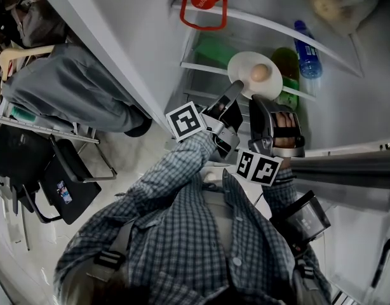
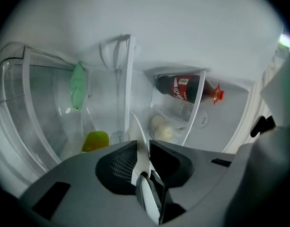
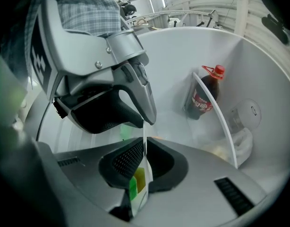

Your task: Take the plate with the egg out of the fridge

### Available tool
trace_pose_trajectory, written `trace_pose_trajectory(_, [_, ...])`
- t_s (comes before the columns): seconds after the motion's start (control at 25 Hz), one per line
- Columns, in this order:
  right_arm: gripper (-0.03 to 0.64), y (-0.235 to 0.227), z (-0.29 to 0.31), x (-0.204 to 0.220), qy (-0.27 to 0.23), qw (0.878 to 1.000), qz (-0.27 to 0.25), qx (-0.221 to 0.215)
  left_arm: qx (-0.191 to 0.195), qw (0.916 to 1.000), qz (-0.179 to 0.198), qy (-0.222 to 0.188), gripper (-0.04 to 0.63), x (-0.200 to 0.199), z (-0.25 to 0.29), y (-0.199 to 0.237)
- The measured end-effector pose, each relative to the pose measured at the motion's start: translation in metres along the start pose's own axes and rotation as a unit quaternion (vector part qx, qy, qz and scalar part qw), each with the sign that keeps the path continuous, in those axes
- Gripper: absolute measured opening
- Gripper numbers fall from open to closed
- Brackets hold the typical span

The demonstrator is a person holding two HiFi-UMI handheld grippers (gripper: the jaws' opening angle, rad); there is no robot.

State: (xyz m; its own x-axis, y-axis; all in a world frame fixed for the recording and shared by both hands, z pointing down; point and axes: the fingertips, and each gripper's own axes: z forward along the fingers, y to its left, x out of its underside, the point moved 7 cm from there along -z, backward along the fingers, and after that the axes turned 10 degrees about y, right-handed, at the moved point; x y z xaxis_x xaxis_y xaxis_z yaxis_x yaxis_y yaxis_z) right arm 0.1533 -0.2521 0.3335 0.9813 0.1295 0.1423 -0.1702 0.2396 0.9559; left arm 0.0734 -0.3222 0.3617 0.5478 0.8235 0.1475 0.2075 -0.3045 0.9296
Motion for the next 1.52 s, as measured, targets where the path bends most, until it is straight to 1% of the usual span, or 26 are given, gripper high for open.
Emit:
trace_pose_trajectory(0.12, [0.025,0.001,-0.001,0.002,0.0,1.0,0.011,-0.01,-0.003,1.0,-0.001,-0.005,0.089,-0.001,0.0,0.001])
trace_pose_trajectory(0.24, [0.025,0.0,-0.004,0.006,0.0,0.999,0.037,-0.021,-0.003,1.0,-0.003,-0.007,0.087,-0.002,0.0,0.002])
trace_pose_trajectory(0.32, [0.025,-0.004,-0.007,0.01,0.0,0.997,0.076,-0.034,-0.003,1.0,-0.003,-0.006,0.087,-0.002,0.001,0.002])
trace_pose_trajectory(0.36, [0.026,-0.006,-0.009,0.012,-0.001,0.993,0.109,-0.045,-0.002,1.0,-0.001,-0.004,0.086,-0.002,0.001,0.001])
trace_pose_trajectory(0.4, [0.029,-0.01,-0.011,0.015,-0.005,0.987,0.152,-0.058,-0.003,1.0,0.001,-0.003,0.086,-0.002,0.001,0.001])
trace_pose_trajectory(0.44, [0.034,-0.014,-0.013,0.018,-0.011,0.977,0.202,-0.071,-0.004,1.0,0.004,-0.001,0.086,-0.002,0.002,0.001])
trace_pose_trajectory(0.52, [0.034,-0.025,-0.015,0.023,-0.026,0.95,0.296,-0.09,-0.005,1.0,0.004,0.0,0.086,-0.001,0.001,0.001])
trace_pose_trajectory(0.64, [0.035,-0.041,-0.015,0.033,-0.055,0.903,0.414,-0.103,-0.005,1.0,0.002,-0.003,0.086,-0.002,0.001,0.002])
trace_pose_trajectory(0.68, [0.037,-0.045,-0.015,0.038,-0.06,0.888,0.443,-0.106,-0.005,1.0,0.002,-0.003,0.086,-0.002,0.001,0.002])
trace_pose_trajectory(0.76, [0.04,-0.048,-0.015,0.048,-0.062,0.864,0.488,-0.105,-0.006,1.0,0.003,-0.003,0.086,-0.002,0.001,0.002])
trace_pose_trajectory(0.8, [0.04,-0.049,-0.014,0.053,-0.063,0.85,0.513,-0.103,-0.005,1.0,0.002,-0.002,0.086,-0.002,0.002,0.002])
trace_pose_trajectory(0.84, [0.04,-0.05,-0.014,0.058,-0.065,0.833,0.54,-0.102,-0.004,1.0,0.001,-0.002,0.086,-0.002,0.002,0.001])
trace_pose_trajectory(0.88, [0.041,-0.05,-0.013,0.063,-0.066,0.812,0.571,-0.102,-0.003,1.0,0.0,-0.003,0.086,-0.002,0.002,0.001])
trace_pose_trajectory(0.92, [0.059,-0.05,-0.011,0.068,-0.066,0.788,0.603,-0.103,-0.003,1.0,0.0,-0.003,0.086,-0.002,0.002,0.001])
trace_pose_trajectory(0.96, [0.073,-0.049,-0.01,0.074,-0.065,0.761,0.637,-0.105,-0.003,1.0,-0.001,-0.003,0.086,-0.001,0.002,0.001])
trace_pose_trajectory(1.0, [0.087,-0.049,-0.008,0.079,-0.067,0.728,0.673,-0.111,-0.003,1.0,-0.001,-0.002,0.086,-0.001,0.002,0.001])
trace_pose_trajectory(1.04, [0.094,-0.048,-0.006,0.085,-0.07,0.689,0.711,-0.121,-0.003,1.0,0.0,-0.001,0.086,-0.001,0.002,0.001])
trace_pose_trajectory(1.12, [0.097,-0.044,0.0,0.095,-0.082,0.597,0.785,-0.145,-0.004,1.0,0.0,-0.002,0.086,-0.001,0.001,0.001])
trace_pose_trajectory(1.16, [0.097,-0.042,0.003,0.1,-0.087,0.555,0.813,-0.154,-0.004,1.0,0.001,-0.002,0.086,-0.001,0.001,0.002])
trace_pose_trajectory(1.2, [0.097,-0.041,0.005,0.103,-0.093,0.518,0.835,-0.162,-0.004,1.0,0.001,-0.002,0.086,-0.001,0.001,0.002])
trace_pose_trajectory(1.28, [0.097,-0.034,0.011,0.108,-0.097,0.451,0.87,-0.176,-0.004,1.0,0.001,-0.002,0.086,-0.002,0.001,0.002])
trace_pose_trajectory(1.32, [0.097,-0.031,0.013,0.11,-0.098,0.423,0.882,-0.183,-0.003,1.0,0.001,-0.002,0.086,-0.002,0.001,0.001])
trace_pose_trajectory(1.36, [0.097,-0.028,0.016,0.111,-0.1,0.404,0.889,-0.19,-0.003,1.0,0.001,-0.002,0.086,-0.002,0.001,0.001])
trace_pose_trajectory(1.4, [0.097,-0.025,0.019,0.112,-0.102,0.393,0.893,-0.197,-0.002,1.0,0.0,-0.003,0.086,-0.001,0.001,0.001])
trace_pose_trajectory(1.52, [0.097,-0.018,0.027,0.11,-0.104,0.373,0.897,-0.212,-0.003,1.0,0.0,-0.003,0.086,-0.001,0.0,0.001])
